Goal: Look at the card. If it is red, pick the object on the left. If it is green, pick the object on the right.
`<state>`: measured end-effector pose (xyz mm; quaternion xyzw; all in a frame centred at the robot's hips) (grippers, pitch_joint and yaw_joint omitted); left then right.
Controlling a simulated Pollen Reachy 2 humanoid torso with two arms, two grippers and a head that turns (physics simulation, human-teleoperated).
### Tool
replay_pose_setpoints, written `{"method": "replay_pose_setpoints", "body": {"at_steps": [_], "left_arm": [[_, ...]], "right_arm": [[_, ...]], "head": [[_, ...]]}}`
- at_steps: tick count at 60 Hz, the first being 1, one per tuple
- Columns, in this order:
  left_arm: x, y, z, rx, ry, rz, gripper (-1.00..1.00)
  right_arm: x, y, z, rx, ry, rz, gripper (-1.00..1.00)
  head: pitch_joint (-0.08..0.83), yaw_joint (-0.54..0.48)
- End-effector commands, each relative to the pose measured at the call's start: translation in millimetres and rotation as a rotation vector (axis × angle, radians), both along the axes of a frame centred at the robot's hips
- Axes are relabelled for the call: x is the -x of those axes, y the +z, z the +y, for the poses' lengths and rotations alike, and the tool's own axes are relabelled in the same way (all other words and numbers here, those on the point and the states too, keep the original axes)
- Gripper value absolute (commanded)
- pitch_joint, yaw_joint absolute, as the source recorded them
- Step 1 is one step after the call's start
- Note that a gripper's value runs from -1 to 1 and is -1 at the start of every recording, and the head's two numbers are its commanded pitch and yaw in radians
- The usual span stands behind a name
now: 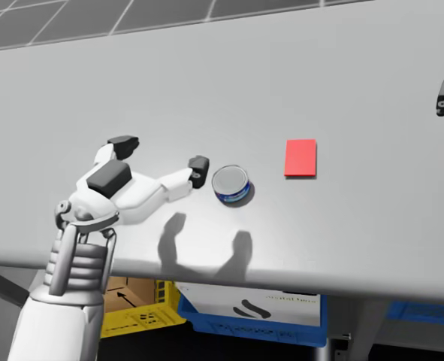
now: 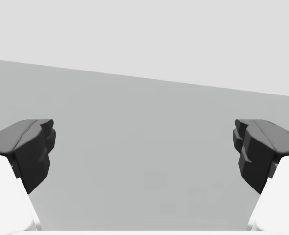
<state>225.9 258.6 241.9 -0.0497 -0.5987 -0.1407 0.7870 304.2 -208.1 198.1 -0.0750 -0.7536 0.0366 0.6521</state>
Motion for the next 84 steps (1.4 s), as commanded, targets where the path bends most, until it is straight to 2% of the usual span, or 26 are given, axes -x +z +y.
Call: {"method": "replay_pose_setpoints", "body": {"at_steps": [1, 15, 18, 30, 34, 36, 40, 47, 53, 70, 71, 72, 73, 74, 76, 84], "left_arm": [[24.3, -27.7, -11.2, 0.007, -0.122, 0.100, -1.00], [8.6, -61.2, -24.9, -0.005, -0.139, 0.172, -1.00], [1.5, -64.7, -27.1, 0.007, -0.138, 0.188, -1.00], [-24.1, -73.6, -35.9, -0.028, -0.111, 0.203, -1.00], [-31.1, -75.6, -37.4, -0.022, -0.095, 0.217, -1.00], [-35.5, -76.7, -38.9, -0.043, -0.083, 0.210, -1.00], [-41.5, -76.8, -41.6, -0.056, -0.083, 0.208, -1.00], [-53.4, -80.3, -48.3, -0.053, -0.074, 0.230, -1.00], [-59.2, -86.6, -51.8, -0.048, -0.072, 0.261, -1.00], [-61.4, -97.9, -58.2, -0.074, -0.085, 0.295, -0.98], [-61.1, -98.0, -58.4, -0.075, -0.087, 0.296, -0.92], [-60.4, -98.0, -58.3, -0.078, -0.088, 0.292, -0.29], [-60.1, -98.0, -58.4, -0.076, -0.088, 0.292, 0.10], [-59.6, -98.0, -58.6, -0.077, -0.090, 0.291, 0.76], [-57.2, -97.3, -59.1, -0.077, -0.096, 0.289, 0.93], [-53.2, -95.6, -60.4, -0.079, -0.101, 0.282, 0.98]], "right_arm": [[1.5, -1.6, 6.2, -0.024, -0.001, 0.003, -1.00], [2.0, -0.7, 5.9, -0.023, -0.002, -0.001, -1.00], [2.1, -0.5, 5.9, -0.022, -0.002, -0.002, -1.00], [2.1, 0.0, 5.3, -0.019, -0.003, -0.008, -1.00], [2.1, -0.2, 5.3, -0.019, -0.003, -0.007, -1.00], [2.2, -0.4, 5.3, -0.018, -0.003, -0.007, -1.00], [2.2, -0.7, 5.0, -0.017, -0.003, -0.007, -1.00], [2.6, -0.8, 4.6, -0.018, -0.003, -0.006, -1.00], [2.6, -0.4, 4.2, -0.018, -0.003, -0.008, -1.00], [3.2, 1.2, 4.0, -0.020, -0.003, -0.014, -1.00], [3.2, 1.2, 4.0, -0.020, -0.003, -0.014, -1.00], [3.2, 1.5, 4.0, -0.021, -0.003, -0.014, -1.00], [3.2, 1.5, 4.0, -0.021, -0.003, -0.014, -1.00], [3.2, 1.6, 3.9, -0.022, -0.003, -0.014, -1.00], [3.1, 1.9, 3.9, -0.023, -0.004, -0.015, -1.00], [2.9, 2.3, 3.8, -0.024, -0.004, -0.015, -1.00]], "head": [[0.740, 0.28], [0.724, 0.28], [0.721, 0.28], [0.726, 0.28], [0.727, 0.28], [0.729, 0.28], [0.728, 0.28], [0.730, 0.28], [0.733, 0.28], [0.734, 0.27], [0.734, 0.27], [0.734, 0.27], [0.733, 0.27], [0.733, 0.27], [0.732, 0.27], [0.725, 0.27]]}}
